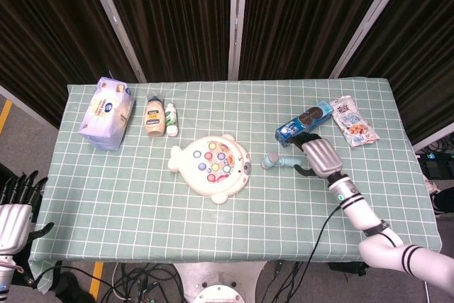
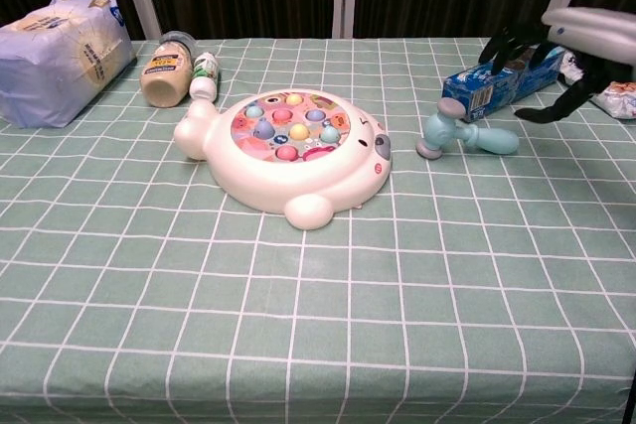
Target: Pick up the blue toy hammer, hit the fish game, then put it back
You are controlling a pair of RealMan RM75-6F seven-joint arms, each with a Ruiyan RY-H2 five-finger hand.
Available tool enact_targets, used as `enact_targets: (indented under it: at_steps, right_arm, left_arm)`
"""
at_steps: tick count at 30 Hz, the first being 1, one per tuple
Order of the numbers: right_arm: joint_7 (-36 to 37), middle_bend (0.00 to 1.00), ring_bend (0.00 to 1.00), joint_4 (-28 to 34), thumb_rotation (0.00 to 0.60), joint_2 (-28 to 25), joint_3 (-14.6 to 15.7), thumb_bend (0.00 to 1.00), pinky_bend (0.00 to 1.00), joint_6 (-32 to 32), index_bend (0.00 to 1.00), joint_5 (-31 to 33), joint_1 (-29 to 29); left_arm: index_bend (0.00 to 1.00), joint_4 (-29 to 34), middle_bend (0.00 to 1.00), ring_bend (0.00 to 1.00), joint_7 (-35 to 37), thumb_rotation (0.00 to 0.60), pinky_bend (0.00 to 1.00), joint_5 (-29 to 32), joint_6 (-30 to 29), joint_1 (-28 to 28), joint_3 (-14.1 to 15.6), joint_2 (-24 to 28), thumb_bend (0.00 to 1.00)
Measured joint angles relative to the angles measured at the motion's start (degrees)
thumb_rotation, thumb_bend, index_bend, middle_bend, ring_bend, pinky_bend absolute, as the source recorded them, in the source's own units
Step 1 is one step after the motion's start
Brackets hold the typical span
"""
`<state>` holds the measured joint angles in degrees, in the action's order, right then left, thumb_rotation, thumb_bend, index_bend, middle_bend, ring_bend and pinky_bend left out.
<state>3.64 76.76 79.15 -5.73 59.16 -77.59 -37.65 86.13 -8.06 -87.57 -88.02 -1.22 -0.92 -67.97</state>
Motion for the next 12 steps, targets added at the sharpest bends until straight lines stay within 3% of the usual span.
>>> enact_targets:
  at_steps: [7,12]
  right_arm:
    - [-2.24,0.15,0.02,11.30,0.600,-10.23,2.45,0.23,0.15,14.27,0.09,-2.67,10.57]
    - [-2.50,0.15,0.01,17.83,0.600,-16.68,5.73,0.23,0.12,23.29,0.08,-5.87,19.01]
  left_arm:
    - [0.12,0.11,0.02,0.00,-0.09,0.600,0.00,0.03,0.17,-0.57,-0.43,-0.44,0.03]
    - [0.12,0.65,0.02,0.00,-0.35,0.600,0.00,-0.59,0.36,-1.17,-0.53,-0.58,0.03]
